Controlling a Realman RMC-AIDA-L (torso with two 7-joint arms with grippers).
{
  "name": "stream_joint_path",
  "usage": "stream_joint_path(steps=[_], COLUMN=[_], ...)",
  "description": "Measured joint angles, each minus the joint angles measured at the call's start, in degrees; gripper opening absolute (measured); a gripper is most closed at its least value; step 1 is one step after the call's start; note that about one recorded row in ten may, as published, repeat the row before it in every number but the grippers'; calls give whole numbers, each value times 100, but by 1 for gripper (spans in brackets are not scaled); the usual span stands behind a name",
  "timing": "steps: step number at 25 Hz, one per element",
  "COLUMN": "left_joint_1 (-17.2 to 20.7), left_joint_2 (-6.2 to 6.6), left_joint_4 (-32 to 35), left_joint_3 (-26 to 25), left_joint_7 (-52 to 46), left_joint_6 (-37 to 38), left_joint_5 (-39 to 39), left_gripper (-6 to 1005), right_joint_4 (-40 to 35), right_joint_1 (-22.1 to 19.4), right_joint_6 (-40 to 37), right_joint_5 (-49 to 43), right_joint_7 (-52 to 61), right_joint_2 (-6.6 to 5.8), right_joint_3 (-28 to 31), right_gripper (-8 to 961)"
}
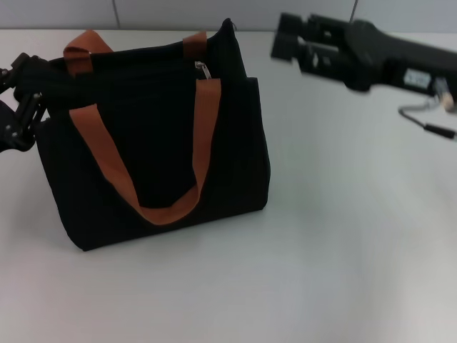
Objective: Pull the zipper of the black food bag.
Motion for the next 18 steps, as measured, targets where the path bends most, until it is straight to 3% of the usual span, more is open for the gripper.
stream_joint_path(steps=[1, 2, 4, 7, 8, 9, 10, 11, 12, 13, 16, 18], left_joint_1=[0, 9, 10, 14, 14, 14, 19, 19, 20, 20, -12, -41], left_joint_2=[0, 94, 159, 537, 623, 623, 827, 827, 1003, 1003, 1177, 1206], left_joint_4=[0, 242, 357, 849, 938, 938, 1131, 1131, 1306, 1306, 1449, 1453], left_joint_3=[0, 146, 201, 496, 566, 566, 683, 683, 727, 727, 730, 706], left_joint_7=[0, -610, -880, -2339, -2627, -2627, -3166, -3166, -3604, -3604, -4015, -4087], left_joint_6=[0, -32, -48, 54, 117, 117, 355, 355, 638, 638, 1046, 1369], left_joint_5=[0, 169, 239, 662, 750, 750, 921, 921, 1112, 1112, 1282, 1262], left_gripper=[104, 140, 211, 340, 387, 433, 480, 510, 541, 571, 662, 723], right_joint_4=[0, 242, 312, 378, 386, 386, 419, 419, 457, 457, 503, 505], right_joint_1=[0, -7, -32, -143, -152, -152, -148, -148, -134, -134, -125, -110], right_joint_6=[0, -165, -240, -373, -364, -364, -320, -320, -296, -296, -255, -242], right_joint_5=[0, -6, -30, -275, -347, -347, -485, -485, -586, -586, -684, -807], right_joint_7=[0, -466, -707, -1241, -1280, -1280, -1318, -1318, -1398, -1398, -1552, -1604], right_joint_2=[0, -40, -42, -2, 10, 10, 12, 12, 12, 12, 16, 21], right_joint_3=[0, -12, -40, -89, -87, -87, -71, -71, -66, -66, -82, -86], right_gripper=[382, 428, 520, 652, 694, 737, 780, 780, 780, 781, 781, 781])
